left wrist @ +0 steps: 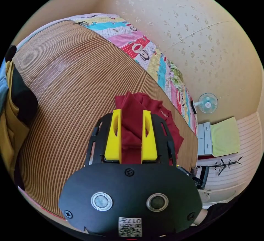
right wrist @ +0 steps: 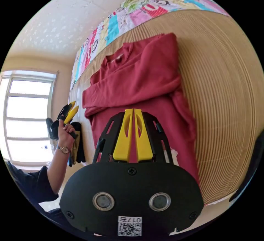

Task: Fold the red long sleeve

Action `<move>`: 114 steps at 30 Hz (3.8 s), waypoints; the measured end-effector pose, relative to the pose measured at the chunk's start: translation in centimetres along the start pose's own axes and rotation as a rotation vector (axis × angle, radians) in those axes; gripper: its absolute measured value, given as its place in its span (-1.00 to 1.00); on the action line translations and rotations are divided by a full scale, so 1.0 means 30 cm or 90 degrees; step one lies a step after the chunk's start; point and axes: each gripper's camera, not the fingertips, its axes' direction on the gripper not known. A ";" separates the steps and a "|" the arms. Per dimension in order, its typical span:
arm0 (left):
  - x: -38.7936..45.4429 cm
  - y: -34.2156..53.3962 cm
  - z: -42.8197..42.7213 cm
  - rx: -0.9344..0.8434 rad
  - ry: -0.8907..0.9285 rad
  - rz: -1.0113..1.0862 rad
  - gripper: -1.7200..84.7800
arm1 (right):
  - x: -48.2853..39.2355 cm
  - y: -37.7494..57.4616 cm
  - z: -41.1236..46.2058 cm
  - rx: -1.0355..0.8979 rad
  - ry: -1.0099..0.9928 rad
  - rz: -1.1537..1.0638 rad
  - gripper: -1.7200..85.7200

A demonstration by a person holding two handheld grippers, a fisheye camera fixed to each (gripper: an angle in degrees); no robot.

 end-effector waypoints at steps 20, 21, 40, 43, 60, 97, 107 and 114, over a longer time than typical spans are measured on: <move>-0.110 0.003 0.046 -0.104 0.052 0.033 -0.82 | 0.173 -0.404 0.013 -0.018 0.101 0.023 -0.79; -0.122 0.011 0.020 -0.099 0.073 0.047 -0.81 | 0.176 -0.381 -0.041 -0.011 0.092 -0.002 -0.79; -0.435 0.575 -0.205 -0.475 0.020 0.048 -0.84 | 0.641 0.427 -0.488 -0.399 -0.064 0.040 -0.70; -0.464 0.537 -0.212 -0.508 0.058 0.038 -0.87 | 0.668 0.452 -0.518 -0.451 -0.088 0.033 -0.75; -0.727 0.568 -0.437 -0.194 0.677 -0.313 -0.90 | 0.837 0.366 -1.116 -0.097 -0.692 0.244 -0.89; -0.101 0.190 0.196 -0.384 0.195 0.039 -0.84 | 0.125 -0.159 -0.206 -0.151 0.136 0.016 -0.95; 0.205 0.177 -0.118 -0.302 0.034 0.252 -0.86 | 0.059 0.266 -0.150 -0.300 -0.046 0.018 -0.95; 0.932 0.521 -0.027 -0.309 -0.051 0.667 -0.86 | 0.163 0.489 -0.272 -0.342 -0.177 0.069 -0.95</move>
